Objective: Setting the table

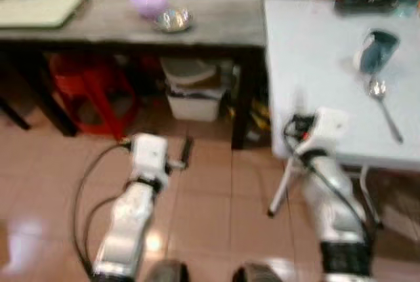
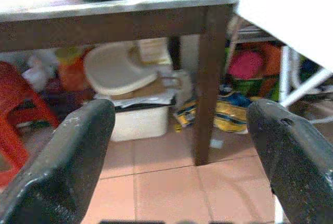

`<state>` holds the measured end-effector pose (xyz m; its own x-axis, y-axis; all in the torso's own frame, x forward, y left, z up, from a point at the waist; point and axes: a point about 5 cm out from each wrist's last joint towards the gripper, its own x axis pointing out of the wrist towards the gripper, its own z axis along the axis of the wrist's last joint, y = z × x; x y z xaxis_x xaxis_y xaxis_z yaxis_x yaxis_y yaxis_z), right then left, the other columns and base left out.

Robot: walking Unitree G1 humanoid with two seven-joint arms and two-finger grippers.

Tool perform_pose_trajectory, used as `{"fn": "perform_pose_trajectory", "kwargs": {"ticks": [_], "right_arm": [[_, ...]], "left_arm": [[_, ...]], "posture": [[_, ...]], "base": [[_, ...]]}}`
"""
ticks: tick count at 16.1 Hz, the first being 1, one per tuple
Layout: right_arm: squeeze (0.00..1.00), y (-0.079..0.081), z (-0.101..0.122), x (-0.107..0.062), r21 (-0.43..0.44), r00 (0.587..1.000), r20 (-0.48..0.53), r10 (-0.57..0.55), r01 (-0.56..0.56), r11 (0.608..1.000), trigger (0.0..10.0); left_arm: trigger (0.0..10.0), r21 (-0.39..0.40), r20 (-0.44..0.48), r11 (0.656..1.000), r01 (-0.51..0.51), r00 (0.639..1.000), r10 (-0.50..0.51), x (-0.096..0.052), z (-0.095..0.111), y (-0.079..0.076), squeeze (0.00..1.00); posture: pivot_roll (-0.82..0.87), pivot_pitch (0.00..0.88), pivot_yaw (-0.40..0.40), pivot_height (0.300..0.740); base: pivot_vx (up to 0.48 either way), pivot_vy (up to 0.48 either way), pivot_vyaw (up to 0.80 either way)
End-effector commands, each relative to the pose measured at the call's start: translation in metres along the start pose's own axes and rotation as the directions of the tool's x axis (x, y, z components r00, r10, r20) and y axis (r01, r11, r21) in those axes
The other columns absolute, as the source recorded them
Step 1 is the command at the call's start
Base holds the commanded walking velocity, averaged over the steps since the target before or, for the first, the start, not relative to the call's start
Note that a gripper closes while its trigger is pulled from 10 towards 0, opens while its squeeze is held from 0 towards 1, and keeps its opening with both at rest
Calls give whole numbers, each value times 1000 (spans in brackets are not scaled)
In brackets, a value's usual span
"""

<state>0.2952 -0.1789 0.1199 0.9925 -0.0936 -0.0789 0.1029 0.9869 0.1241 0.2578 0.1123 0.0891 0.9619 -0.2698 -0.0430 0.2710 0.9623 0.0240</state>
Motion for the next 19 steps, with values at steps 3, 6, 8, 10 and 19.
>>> {"fn": "perform_pose_trajectory", "kwargs": {"ticks": [3, 6, 8, 10, 19], "right_arm": [[0, 7, 10, 2, -1, 999, 50, 20, -20, 1000, 0], [0, 12, 11, 0, -6, 997, 56, 57, -57, 998, 9059], [0, 12, 11, 0, -9, 997, 56, 58, -57, 998, 10000], [0, 12, 11, 1, -9, 997, 53, 60, -60, 998, 10000], [0, 15, 10, 1, -11, 996, 46, 82, -81, 997, 10000]], "left_arm": [[10000, 28, 12, 999, -16, 1000, 16, 2, 1, 7, 0], [10000, 28, 23, 999, -21, 1000, 21, 4, 2, 7, 0], [10000, 20, 30, 1000, -15, 999, 15, 4, 3, 5, 0], [10000, 17, 34, 1000, -12, 999, 12, 5, 3, 4, 0], [10000, 19, 49, 1000, 2, 999, -3, 7, 4, 2, 0]], "posture": [[-30, 31, 7, 740], [-34, 28, 3, 740], [-37, 27, 2, 740], [-37, 28, 3, 740], [-40, 25, 7, 740]], "base": [[373, 300, 0], [437, 86, 0], [480, 0, 0], [480, 0, 0], [480, 0, 0]]}}
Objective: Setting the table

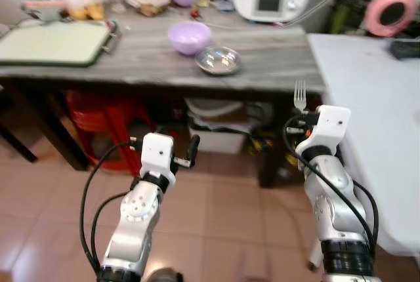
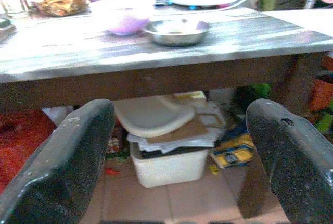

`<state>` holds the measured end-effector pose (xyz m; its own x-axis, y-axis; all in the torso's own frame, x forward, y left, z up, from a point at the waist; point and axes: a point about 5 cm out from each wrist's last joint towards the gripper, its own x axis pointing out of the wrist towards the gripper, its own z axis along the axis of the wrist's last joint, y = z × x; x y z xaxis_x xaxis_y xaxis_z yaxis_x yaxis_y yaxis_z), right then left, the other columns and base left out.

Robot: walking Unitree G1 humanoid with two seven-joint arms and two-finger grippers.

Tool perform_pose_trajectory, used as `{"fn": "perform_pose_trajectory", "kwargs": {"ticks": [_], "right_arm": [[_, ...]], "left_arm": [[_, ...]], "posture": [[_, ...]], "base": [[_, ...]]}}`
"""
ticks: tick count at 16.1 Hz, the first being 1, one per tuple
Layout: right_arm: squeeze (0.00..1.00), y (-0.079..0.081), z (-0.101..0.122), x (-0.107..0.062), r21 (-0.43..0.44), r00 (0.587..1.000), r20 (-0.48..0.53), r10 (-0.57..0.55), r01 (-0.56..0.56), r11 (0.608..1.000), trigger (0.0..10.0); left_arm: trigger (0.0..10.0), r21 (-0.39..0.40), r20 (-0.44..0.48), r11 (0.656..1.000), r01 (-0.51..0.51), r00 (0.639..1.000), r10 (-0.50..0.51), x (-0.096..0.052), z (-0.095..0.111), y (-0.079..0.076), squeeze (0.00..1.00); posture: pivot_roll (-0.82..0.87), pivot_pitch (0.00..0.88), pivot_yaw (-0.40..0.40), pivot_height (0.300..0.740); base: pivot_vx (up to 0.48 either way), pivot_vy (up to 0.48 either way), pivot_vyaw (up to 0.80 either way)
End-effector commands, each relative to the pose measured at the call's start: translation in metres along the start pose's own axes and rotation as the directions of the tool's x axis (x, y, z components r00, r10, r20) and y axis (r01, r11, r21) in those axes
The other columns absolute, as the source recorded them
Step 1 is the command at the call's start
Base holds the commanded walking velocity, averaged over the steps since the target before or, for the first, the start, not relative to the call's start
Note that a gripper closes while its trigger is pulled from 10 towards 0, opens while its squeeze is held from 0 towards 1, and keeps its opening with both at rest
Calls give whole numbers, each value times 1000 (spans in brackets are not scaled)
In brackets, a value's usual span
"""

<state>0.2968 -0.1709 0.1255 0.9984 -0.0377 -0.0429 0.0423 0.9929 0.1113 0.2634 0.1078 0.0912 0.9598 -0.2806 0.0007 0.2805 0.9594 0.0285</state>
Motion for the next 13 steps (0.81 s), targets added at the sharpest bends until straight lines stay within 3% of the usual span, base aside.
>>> {"fn": "perform_pose_trajectory", "kwargs": {"ticks": [1, 10, 13], "right_arm": [[0, 6, 5, 2, 4, 1000, 19, 20, -21, 1000, 10000], [0, 0, 3, 0, 5, 1000, 18, -19, 19, 1000, 10000], [0, -11, -6, -14, -11, 999, 0, -54, 54, 998, 10000]], "left_arm": [[10000, 20, 7, 1000, -4, 1000, 4, -1, 1, 4, 0], [10000, 5, 22, 1000, 5, 1000, -5, -2, 3, 4, 0], [10000, 4, 15, 1000, -31, 999, 30, -9, 3, 10, 0]], "posture": [[-40, 25, 8, 740], [-36, 32, 17, 740], [-32, 39, 21, 740]], "base": [[480, 0, 0], [480, 0, 0], [480, 0, 0]]}}
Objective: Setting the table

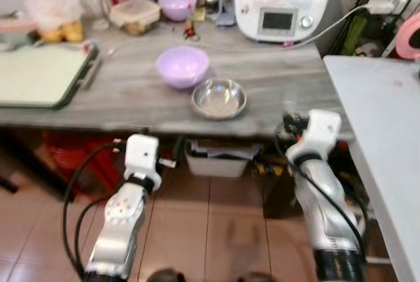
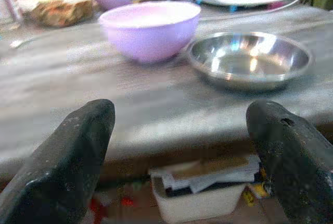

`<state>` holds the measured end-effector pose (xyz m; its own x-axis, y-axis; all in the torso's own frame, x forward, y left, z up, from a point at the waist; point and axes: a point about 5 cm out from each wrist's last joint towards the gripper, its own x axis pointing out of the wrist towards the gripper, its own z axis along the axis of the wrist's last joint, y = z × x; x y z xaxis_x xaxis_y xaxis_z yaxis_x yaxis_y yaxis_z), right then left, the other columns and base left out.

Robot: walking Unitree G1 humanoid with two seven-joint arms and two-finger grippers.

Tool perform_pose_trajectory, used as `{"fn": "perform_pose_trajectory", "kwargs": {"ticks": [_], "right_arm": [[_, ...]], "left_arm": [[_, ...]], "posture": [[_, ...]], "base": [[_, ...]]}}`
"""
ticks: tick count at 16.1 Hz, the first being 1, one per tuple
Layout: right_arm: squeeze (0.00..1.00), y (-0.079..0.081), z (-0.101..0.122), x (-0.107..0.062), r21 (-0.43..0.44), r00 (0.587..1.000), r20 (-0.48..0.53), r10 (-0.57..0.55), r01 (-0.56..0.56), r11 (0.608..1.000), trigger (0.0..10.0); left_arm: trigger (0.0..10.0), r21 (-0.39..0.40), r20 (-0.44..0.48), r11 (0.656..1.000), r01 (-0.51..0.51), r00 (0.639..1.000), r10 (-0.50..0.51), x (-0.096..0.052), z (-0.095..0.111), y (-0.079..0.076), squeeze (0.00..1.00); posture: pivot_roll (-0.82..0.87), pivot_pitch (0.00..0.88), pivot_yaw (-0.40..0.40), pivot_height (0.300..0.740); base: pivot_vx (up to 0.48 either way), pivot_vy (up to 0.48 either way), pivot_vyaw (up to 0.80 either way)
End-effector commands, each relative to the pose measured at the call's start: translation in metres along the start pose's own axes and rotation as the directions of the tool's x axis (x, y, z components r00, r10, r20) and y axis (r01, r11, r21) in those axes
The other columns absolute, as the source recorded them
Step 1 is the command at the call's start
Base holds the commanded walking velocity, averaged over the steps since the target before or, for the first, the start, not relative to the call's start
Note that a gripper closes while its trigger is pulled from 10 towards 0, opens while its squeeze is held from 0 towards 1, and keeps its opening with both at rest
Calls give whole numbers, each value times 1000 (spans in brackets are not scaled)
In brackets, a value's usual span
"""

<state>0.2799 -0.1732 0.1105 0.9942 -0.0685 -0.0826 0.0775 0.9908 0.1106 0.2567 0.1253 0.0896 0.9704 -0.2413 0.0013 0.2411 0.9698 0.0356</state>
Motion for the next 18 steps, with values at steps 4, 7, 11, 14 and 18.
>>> {"fn": "perform_pose_trajectory", "kwargs": {"ticks": [4, 7, 11, 14, 18], "right_arm": [[0, -8, 3, -3, -8, 1000, 15, -21, 21, 1000, 10000], [0, -4, 3, 4, 4, 1000, 4, 11, -11, 1000, 10000], [0, 2, 4, 21, 33, 998, -14, 63, -62, 997, 10000], [0, 1, 4, 39, 83, 997, -48, 63, -59, 995, 10000], [0, 14, 2, 54, 149, 993, -72, 89, -77, 986, 10000]], "left_arm": [[10000, -29, 40, 1000, -12, 999, 13, -3, 9, 2, 0], [10000, -8, 37, 997, -74, 997, 74, -7, 9, 14, 0], [10000, -7, 3, 995, -96, 995, 96, -19, 5, 18, 0], [10000, 12, -10, 996, -90, 996, 91, -26, 8, 24, 0], [10000, 29, -24, 997, -78, 997, 79, -31, 11, 27, 0]], "posture": [[-31, 47, 30, 740], [-21, 55, 37, 740], [14, 90, 42, 740], [63, 118, 60, 740], [86, 130, 73, 740]], "base": [[240, 0, 0], [0, 0, 0], [0, 0, 0], [0, 0, 0], [0, 0, 0]]}}
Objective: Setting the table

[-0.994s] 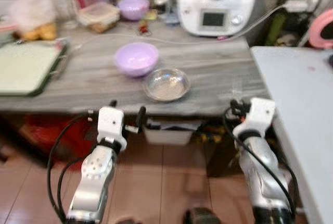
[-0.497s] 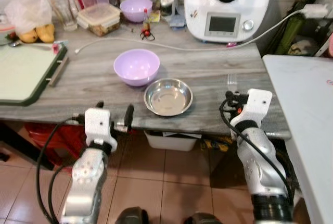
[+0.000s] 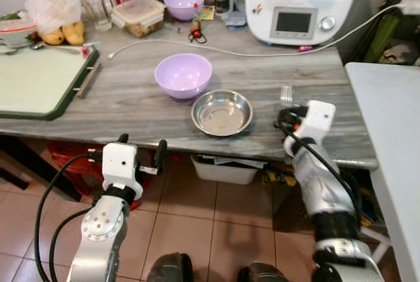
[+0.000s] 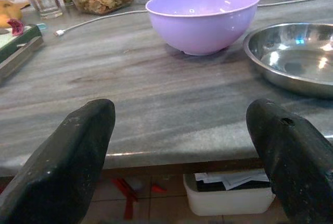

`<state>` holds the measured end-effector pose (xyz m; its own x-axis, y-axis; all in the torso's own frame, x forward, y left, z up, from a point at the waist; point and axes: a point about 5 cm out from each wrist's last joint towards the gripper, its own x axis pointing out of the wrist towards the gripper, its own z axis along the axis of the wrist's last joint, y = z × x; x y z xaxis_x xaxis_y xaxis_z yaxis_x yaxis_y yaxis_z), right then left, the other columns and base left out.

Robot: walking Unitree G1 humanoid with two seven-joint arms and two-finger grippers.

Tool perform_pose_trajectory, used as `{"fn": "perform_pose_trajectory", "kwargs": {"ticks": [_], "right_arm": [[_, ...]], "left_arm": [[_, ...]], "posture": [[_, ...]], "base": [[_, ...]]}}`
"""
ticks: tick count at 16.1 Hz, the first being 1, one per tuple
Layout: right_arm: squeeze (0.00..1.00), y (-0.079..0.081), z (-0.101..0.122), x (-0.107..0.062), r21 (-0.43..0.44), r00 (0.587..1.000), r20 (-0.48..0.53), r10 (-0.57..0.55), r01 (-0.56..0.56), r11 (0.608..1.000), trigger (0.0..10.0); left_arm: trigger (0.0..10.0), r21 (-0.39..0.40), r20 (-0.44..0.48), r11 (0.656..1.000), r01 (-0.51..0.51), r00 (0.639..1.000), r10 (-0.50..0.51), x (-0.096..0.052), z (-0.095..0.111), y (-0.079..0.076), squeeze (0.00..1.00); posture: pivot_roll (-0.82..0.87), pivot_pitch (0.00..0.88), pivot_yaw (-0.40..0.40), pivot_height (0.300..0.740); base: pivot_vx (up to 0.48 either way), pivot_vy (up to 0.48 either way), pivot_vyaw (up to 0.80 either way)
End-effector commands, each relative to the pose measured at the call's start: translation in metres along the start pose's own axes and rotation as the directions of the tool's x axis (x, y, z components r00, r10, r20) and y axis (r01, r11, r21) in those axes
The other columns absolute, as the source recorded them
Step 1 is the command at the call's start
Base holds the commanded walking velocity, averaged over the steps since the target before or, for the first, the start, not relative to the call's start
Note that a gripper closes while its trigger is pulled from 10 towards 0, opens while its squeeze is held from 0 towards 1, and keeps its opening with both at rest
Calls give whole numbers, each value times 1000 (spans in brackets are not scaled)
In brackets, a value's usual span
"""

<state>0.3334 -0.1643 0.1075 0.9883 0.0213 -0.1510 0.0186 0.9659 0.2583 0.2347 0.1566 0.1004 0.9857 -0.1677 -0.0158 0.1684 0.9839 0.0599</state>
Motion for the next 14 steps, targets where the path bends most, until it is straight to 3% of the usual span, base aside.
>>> {"fn": "perform_pose_trajectory", "kwargs": {"ticks": [1, 7, 14], "right_arm": [[0, 10, 1, 6, 26, 1000, 1, 23, -23, 999, 10000], [0, 32, 0, 20, 62, 999, -39, 31, -29, 998, 10000], [0, 32, -14, 15, 78, 994, -105, -7, 15, 997, 10000]], "left_arm": [[10000, 5, -7, 1000, 8, 1000, -8, -2, 2, 1, 0], [10000, 5, -22, 1000, 24, 999, -24, -3, 3, 0, 0], [10000, -8, -29, 999, 35, 999, -36, -2, 3, -3, 0]], "posture": [[91, 130, 75, 740], [96, 142, 73, 740], [88, 140, 68, 740]], "base": [[0, 0, 0], [0, 0, 0], [0, 0, 0]]}}
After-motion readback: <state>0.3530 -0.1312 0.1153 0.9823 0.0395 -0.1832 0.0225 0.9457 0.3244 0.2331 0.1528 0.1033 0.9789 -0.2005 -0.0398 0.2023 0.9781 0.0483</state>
